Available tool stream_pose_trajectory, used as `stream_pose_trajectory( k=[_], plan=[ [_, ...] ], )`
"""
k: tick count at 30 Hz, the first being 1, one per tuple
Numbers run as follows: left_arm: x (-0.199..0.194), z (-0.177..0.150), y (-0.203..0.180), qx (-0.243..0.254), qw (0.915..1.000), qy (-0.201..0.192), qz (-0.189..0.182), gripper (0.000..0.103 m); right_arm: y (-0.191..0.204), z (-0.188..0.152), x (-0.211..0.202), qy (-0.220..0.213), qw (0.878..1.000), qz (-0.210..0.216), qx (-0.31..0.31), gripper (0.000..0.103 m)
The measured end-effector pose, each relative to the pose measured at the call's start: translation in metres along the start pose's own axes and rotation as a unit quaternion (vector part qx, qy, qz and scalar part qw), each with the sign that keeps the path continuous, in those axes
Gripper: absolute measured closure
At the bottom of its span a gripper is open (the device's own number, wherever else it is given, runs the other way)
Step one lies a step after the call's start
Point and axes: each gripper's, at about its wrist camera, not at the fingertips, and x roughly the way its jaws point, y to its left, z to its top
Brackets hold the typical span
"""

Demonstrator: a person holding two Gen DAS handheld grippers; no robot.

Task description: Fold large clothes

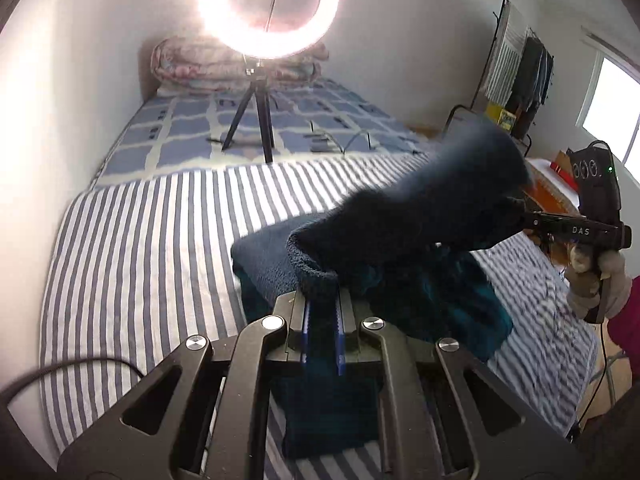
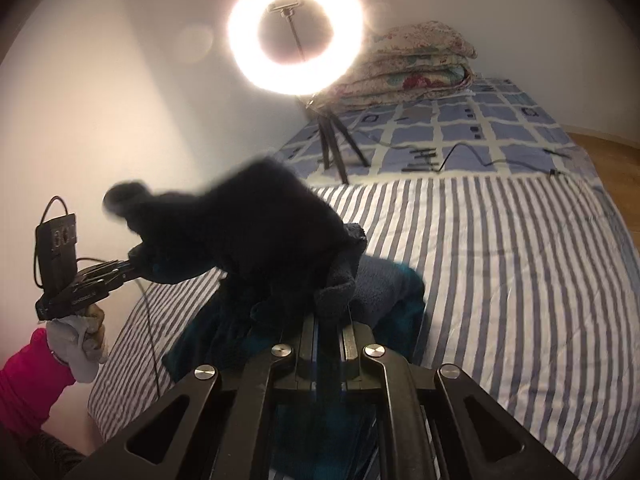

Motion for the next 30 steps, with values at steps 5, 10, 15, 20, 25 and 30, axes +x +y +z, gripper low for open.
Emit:
stream_pose_trajectory(
  k=[5,10,15,20,25,30],
  plan=[
    [0.0,-0.035,-0.003,0.01,0.9995,0.029,0.01,0.096,0.008,-0.036,-0.001,0.024,1.0,-0.01,-0.01,0.098],
    [0.005,-0.071,-0.003,0.02,0.9977,0.06,0.024,0.096,0.011,-0.073,-0.003,0.048,0.998,-0.028,-0.019,0.098],
    [-0.003,-0.08,0.003,-0.008,0.9977,0.065,0.018,0.094,0.018,-0.091,-0.014,0.057,0.998,-0.036,-0.02,0.094],
    [-0.028,-0.072,0.01,-0.056,0.9969,0.054,0.007,0.059,0.022,-0.096,-0.042,0.04,0.997,-0.06,-0.003,0.072],
    [-0.044,-0.067,0.033,-0.197,0.9775,0.053,-0.055,0.041,0.018,-0.102,-0.061,0.021,0.997,-0.011,0.073,0.042],
    [-0.04,-0.076,0.046,-0.32,0.9416,0.056,-0.088,0.041,0.027,-0.106,-0.048,0.027,0.992,0.026,0.117,0.041]
  ],
)
